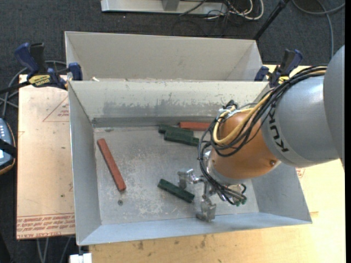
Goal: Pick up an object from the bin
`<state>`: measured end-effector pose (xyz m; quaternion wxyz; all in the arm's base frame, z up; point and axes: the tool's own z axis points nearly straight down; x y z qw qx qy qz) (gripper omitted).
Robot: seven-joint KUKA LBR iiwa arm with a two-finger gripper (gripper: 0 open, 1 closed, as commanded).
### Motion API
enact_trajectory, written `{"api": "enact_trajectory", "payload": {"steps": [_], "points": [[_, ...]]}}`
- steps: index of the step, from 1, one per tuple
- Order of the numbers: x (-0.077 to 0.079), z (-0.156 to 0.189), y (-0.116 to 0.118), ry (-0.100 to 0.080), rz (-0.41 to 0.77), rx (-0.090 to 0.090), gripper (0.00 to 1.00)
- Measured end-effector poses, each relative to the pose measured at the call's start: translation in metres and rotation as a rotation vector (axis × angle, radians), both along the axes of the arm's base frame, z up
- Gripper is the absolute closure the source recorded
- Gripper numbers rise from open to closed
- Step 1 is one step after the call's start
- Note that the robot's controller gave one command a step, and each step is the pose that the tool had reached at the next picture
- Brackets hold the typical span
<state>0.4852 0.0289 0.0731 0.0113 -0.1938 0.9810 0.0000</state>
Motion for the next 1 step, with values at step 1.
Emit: {"api": "enact_trajectory", "payload": {"steps": [1], "points": [[-0.0049,-0.0030,0.0001,0.020,0.002,-0.003,1.00]]}}
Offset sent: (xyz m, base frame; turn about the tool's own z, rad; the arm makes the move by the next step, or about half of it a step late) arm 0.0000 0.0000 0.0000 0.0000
